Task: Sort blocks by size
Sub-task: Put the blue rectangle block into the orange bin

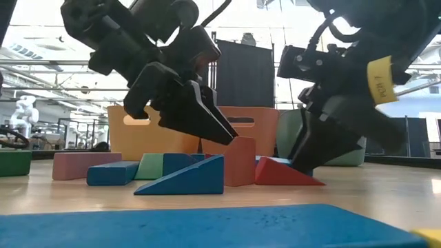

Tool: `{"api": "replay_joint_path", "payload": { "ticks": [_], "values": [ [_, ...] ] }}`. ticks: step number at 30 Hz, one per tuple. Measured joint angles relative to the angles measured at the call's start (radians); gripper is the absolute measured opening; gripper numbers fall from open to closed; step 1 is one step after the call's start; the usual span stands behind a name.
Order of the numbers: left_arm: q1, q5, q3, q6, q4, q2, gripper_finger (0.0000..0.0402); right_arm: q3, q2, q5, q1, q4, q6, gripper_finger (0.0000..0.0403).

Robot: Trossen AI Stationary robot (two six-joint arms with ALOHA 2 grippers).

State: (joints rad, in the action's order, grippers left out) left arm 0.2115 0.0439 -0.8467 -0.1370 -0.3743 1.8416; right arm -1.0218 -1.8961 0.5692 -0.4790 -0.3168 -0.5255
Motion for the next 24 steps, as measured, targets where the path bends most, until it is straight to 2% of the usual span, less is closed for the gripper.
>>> {"api": "replay_joint_path", "payload": {
  "ticks": [6, 14, 17, 24],
  "values": [
    [-0.002, 0.039, 0.0, -0.003, -0.042, 0.001, 0.0219, 0.001, 0.0, 0.039, 0.0, 0.024, 0.007, 0.0096],
    [-0.003, 0.047, -0.001, -0.006, -0.074, 0.001, 0.0219, 0.001, 0.002, 0.088, 0.0, 0.177, 0.12, 0.0096],
    [-0.002, 0.047, -0.001, -0.003, -0.069, 0.001, 0.0219, 0.0, 0.002, 0.146, 0.0, 0.177, 0.123, 0.0096],
    [-0.002, 0.039, -0.001, -0.001, -0.066, 0.001, 0.0219, 0.0, 0.004, 0.164, -0.001, 0.178, 0.121, 0.0096]
  ]
}}
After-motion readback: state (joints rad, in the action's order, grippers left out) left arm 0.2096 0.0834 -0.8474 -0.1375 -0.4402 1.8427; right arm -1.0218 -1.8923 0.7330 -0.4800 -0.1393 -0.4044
